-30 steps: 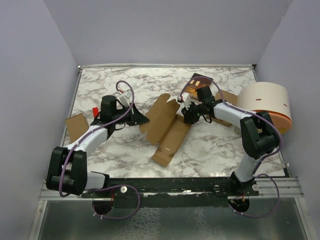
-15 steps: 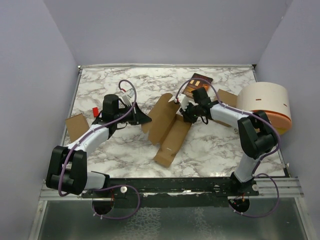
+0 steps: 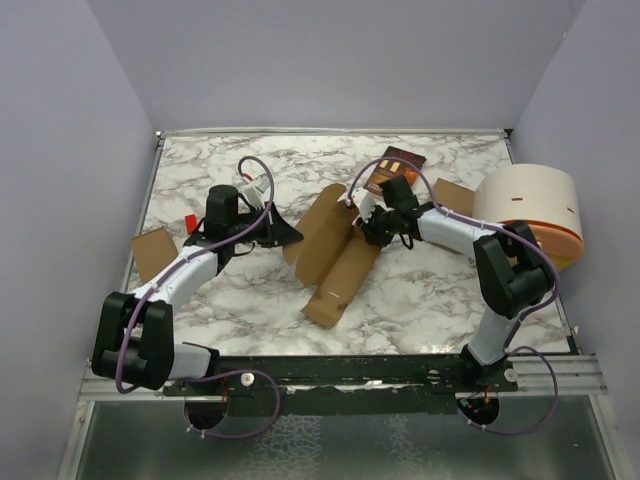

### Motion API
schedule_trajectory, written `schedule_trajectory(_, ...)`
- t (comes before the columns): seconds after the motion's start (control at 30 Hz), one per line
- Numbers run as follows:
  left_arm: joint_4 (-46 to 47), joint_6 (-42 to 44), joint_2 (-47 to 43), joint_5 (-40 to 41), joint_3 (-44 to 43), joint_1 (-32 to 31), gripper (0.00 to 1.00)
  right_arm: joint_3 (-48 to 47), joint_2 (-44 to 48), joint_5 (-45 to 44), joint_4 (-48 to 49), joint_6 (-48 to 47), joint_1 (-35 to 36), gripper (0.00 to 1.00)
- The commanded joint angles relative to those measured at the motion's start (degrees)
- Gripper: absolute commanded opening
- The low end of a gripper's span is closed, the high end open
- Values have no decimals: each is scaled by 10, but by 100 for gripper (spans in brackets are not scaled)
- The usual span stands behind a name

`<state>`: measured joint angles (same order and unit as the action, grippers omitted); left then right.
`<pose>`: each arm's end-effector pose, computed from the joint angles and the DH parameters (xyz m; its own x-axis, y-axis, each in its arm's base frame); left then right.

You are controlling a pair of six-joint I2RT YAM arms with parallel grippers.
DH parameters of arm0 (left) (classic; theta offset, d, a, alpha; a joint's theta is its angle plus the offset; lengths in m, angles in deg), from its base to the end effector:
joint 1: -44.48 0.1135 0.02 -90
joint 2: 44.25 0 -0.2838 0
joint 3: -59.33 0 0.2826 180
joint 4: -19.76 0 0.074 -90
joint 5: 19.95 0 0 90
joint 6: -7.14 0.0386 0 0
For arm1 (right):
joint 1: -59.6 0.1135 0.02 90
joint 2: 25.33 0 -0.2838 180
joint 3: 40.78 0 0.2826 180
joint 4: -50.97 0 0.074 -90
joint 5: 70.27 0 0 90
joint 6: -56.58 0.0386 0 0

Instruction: Fold the paper box

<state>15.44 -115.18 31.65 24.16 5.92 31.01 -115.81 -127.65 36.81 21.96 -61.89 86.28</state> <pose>0.2872 -0.0973 0.2352 -0.7905 -0.1933 -0.5811 0.4292 0.5020 -0.7508 0.3463 0.1867 0.1689 -0.3795 -0.7007 -0.6042 -0.8597 0.5084 -0.0497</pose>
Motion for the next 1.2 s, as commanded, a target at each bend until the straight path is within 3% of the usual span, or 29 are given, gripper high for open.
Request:
schedule_trajectory(0.0, -35, 44, -4, 25, -40, -1, 0, -14, 9, 32, -18, 10, -2, 20)
schedule_trajectory(0.47, -169, 206, 21, 67, -139, -1, 0, -8, 110, 164, -43, 0, -66, 51)
schedule_trajectory(0.83, -219, 287, 47, 52, -189, -1, 0, -13, 170, 335, -48, 1, -116, 52)
schedule_trajectory(1.0, -232, 319, 56, 48, -213, -1, 0, -40, 200, 434, -7, 55, -117, 53)
schedule_trajectory(1.07, -242, 332, 64, 44, -229, -1, 0, -67, 200, 480, 7, 75, -117, 58)
schedule_trajectory(1.17, -259, 360, 79, 35, -243, -2, 0, -93, 174, 557, 8, 98, -117, 80)
